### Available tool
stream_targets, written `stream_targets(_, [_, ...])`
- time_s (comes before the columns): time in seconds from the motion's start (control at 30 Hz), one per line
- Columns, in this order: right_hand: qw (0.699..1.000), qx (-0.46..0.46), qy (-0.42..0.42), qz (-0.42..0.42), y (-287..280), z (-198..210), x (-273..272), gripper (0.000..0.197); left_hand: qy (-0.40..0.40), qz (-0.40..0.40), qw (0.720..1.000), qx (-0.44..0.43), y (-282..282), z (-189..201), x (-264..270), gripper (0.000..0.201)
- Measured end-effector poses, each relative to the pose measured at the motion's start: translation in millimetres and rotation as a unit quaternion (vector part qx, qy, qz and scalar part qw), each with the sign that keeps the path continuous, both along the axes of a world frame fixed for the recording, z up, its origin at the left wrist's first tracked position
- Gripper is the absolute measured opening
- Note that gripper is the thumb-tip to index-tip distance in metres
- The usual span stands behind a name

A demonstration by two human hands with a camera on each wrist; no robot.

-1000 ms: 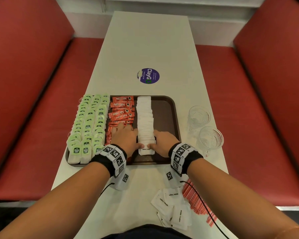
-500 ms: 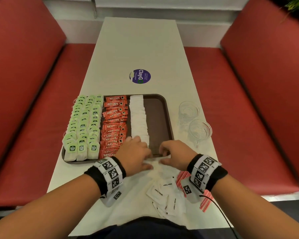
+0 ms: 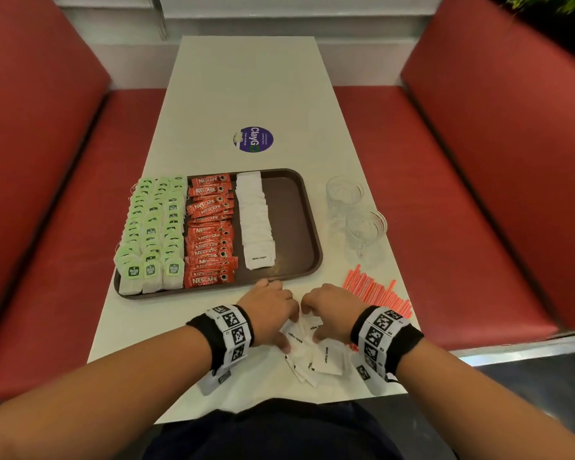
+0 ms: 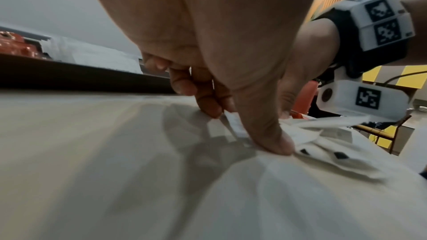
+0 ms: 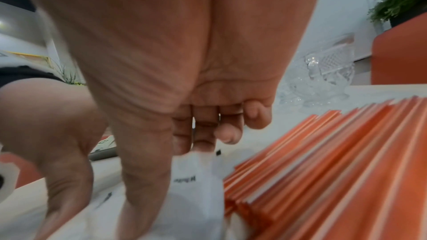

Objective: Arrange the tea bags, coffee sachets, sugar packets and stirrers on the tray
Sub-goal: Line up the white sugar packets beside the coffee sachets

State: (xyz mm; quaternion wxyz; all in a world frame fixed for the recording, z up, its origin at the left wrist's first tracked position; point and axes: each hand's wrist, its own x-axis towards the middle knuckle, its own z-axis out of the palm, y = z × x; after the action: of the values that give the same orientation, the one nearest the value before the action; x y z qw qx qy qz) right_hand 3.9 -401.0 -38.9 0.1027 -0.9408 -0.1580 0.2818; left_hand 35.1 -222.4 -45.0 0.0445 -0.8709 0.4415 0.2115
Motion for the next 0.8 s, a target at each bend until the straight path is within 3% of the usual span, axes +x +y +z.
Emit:
stream_targets(0.23, [0.999, -0.023, 0.003, 0.026, 0, 3, 6, 0.029, 0.037, 0.054, 0.997, -0.032, 2, -1, 4, 0.051])
stream_targets(0.43, [0.997, 0.065, -0.012, -0.034, -4, 15, 13, 0.012, 0.057, 0.106, 0.985, -0.127, 17, 11, 19, 0.023])
stream_targets(0.6, [0.98, 0.164, -0.032, -0.108, 3, 22, 23, 0.029, -0.001, 0.141, 0.962, -0.236, 34, 21, 35, 0.007])
stream_targets(0.8, [0.963, 0.234, -0.078, -0.108, 19, 25, 43, 0.017, -0.042, 0.137, 0.971, -0.194, 37, 31, 54, 0.019])
